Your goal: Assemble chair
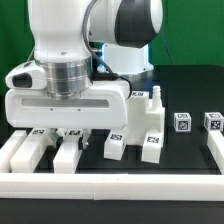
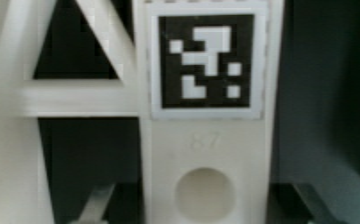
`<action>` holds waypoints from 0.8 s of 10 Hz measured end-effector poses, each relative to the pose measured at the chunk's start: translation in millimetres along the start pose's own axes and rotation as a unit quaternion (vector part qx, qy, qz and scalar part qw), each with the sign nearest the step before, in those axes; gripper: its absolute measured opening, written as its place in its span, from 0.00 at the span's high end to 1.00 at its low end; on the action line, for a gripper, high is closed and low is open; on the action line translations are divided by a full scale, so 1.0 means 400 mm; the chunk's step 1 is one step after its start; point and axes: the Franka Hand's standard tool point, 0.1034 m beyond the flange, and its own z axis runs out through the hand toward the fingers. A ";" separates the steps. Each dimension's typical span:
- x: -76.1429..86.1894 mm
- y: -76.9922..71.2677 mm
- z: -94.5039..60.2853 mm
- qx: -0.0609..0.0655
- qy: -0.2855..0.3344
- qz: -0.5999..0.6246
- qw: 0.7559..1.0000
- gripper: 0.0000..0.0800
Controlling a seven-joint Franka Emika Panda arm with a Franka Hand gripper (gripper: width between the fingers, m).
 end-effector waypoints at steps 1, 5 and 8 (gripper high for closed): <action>0.000 0.000 0.000 0.000 0.000 0.000 1.000 0.64; 0.002 0.000 -0.008 -0.001 0.000 0.005 1.000 0.64; 0.018 0.005 -0.118 0.000 -0.012 0.024 1.000 0.64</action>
Offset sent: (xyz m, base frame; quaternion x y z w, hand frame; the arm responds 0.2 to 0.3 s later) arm 0.0000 0.0000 0.0000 0.0000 0.0000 0.0000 1.0000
